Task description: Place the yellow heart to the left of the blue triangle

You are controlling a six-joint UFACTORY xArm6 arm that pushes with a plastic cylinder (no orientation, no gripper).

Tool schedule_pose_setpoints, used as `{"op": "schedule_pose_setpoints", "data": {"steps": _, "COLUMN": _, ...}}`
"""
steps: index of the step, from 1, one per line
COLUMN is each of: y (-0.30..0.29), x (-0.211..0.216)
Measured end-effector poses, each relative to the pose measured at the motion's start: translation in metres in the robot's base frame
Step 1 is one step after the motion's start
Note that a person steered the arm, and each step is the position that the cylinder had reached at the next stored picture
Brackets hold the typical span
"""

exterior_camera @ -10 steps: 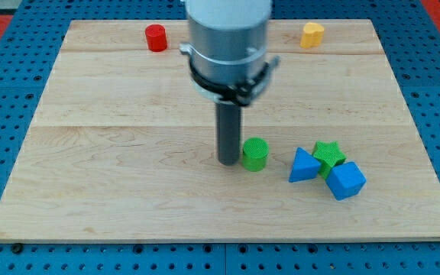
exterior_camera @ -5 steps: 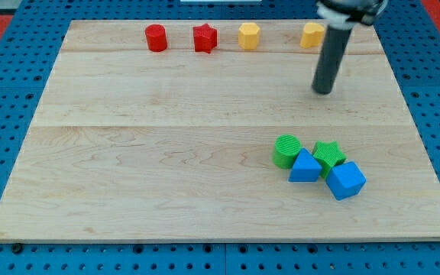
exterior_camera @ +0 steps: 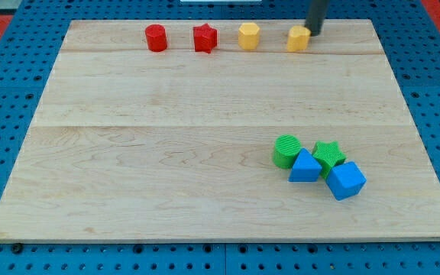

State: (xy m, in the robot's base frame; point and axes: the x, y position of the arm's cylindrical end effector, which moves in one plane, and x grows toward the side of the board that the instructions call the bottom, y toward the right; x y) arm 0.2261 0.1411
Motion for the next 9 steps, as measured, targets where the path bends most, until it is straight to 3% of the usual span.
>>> {"op": "schedule_pose_setpoints", "data": {"steps": 2, "y": -0.015, "x": 0.067}}
{"op": "schedule_pose_setpoints", "data": {"steps": 4, "y": -0.037, "x": 0.049}}
{"op": "schedule_pose_setpoints", "data": {"steps": 5, "y": -0.091, "x": 0.05}}
{"op": "schedule_pose_setpoints", "data": {"steps": 7, "y": -0.125, "x": 0.111}}
{"op": "schedule_pose_setpoints", "data": {"steps": 9, "y": -0.107, "x": 0.185}}
